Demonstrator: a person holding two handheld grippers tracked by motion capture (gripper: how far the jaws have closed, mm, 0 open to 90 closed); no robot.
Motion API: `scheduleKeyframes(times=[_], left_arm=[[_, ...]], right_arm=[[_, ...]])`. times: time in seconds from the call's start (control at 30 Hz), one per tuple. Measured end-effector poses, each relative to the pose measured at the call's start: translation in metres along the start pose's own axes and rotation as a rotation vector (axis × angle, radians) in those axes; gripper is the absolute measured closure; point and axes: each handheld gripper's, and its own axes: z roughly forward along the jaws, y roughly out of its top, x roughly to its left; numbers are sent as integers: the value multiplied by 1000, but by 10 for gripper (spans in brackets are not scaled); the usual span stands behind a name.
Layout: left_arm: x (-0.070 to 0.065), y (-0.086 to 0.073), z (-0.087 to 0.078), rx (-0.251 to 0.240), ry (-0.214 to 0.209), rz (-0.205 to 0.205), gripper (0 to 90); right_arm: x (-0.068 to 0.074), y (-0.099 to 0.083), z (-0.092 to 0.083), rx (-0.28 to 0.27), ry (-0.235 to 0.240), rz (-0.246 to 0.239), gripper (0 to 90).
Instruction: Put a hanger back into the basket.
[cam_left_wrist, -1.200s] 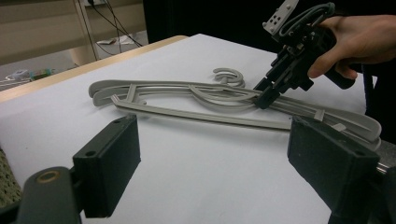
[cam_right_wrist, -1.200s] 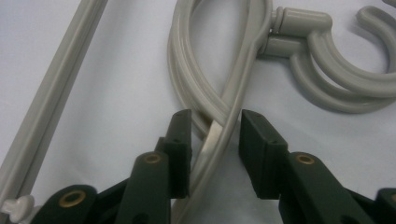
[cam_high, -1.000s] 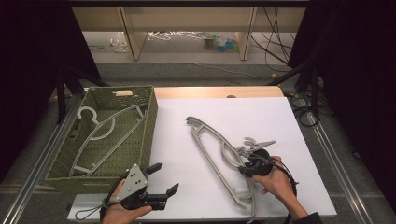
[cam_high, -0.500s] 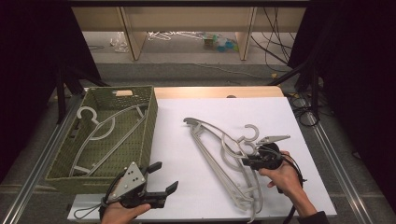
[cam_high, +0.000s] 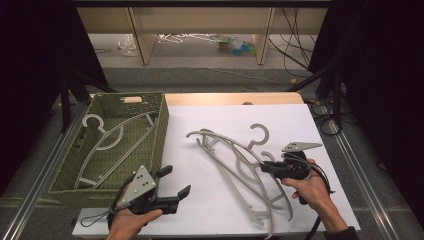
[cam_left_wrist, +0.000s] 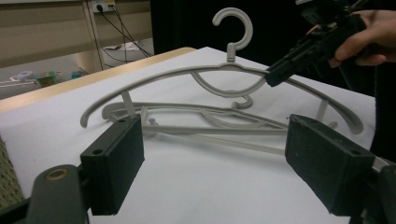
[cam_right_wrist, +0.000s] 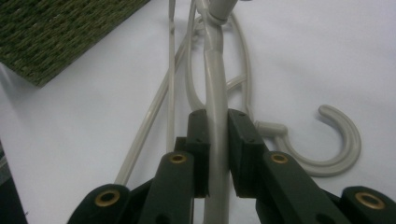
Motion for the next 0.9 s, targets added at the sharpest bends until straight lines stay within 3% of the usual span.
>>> scheduleKeyframes(times=[0.13,0.2,0.37,0.43,0.47,0.5,0.53,0.63,0.7,0.77,0.83,0.9], left_arm=[[2,14,15,27,26,39,206],[2,22,26,46,9,57,207],[1,39,56,90,-39,126,205],[0,44,70,116,-80,141,201],[-1,46,75,130,-86,153,197],[-3,48,85,140,-70,191,196],[-4,49,89,151,-61,208,207],[-10,50,106,198,-121,226,226],[-12,50,114,246,-119,279,244],[-12,48,122,261,-141,267,260],[-11,47,126,283,-161,286,287],[-9,44,131,291,-206,286,286]], right_arm=[[4,0,-4,8,24,-57,801],[6,0,-6,8,47,-71,801],[13,1,-11,21,46,-134,801],[15,2,-13,22,52,-157,801],[16,2,-14,27,63,-165,802],[17,2,-14,29,72,-174,802],[20,2,-16,37,72,-184,801],[23,3,-17,43,80,-216,802],[27,3,-19,47,84,-225,802],[30,3,-19,56,90,-248,802],[32,4,-19,59,101,-259,802],[35,4,-19,61,104,-268,802]])
